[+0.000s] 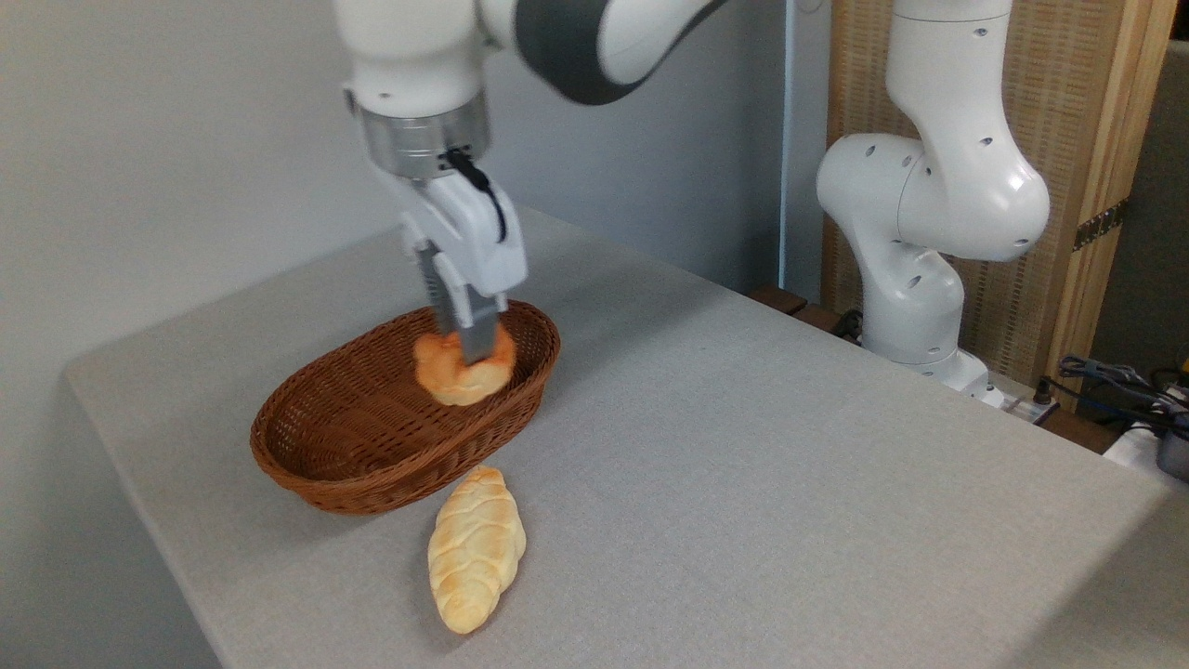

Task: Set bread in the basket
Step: 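Lift the round bun and carry it over the wicker basket, then lower the bun into the basket and open the gripper, then raise the open gripper up out of the basket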

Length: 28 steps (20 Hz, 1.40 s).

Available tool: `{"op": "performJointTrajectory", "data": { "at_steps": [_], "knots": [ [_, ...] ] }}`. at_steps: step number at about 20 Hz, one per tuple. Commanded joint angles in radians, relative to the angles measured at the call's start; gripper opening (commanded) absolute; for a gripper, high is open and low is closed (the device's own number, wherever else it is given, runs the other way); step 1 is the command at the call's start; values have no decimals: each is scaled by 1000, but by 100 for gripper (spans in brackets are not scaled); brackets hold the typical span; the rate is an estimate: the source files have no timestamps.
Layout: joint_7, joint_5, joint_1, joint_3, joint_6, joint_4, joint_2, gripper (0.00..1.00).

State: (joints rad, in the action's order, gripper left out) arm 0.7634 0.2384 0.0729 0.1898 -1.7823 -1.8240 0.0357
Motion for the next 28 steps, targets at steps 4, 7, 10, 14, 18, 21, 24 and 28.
{"op": "performJointTrajectory", "data": {
  "at_steps": [4,7,10,14,18,21,24,28],
  "knots": [
    [-314,-20,2,122,-198,28,-100,100],
    [-314,-51,2,129,-204,28,-114,100],
    [-314,-53,1,129,-204,28,-115,100],
    [-305,-53,1,128,-204,29,-115,100],
    [-303,-167,4,119,-162,86,-100,100],
    [-190,-172,5,45,86,224,-95,100],
    [-75,-171,-4,-50,179,256,-71,100],
    [-72,-171,-74,-165,179,250,-37,100]
  ]
}}
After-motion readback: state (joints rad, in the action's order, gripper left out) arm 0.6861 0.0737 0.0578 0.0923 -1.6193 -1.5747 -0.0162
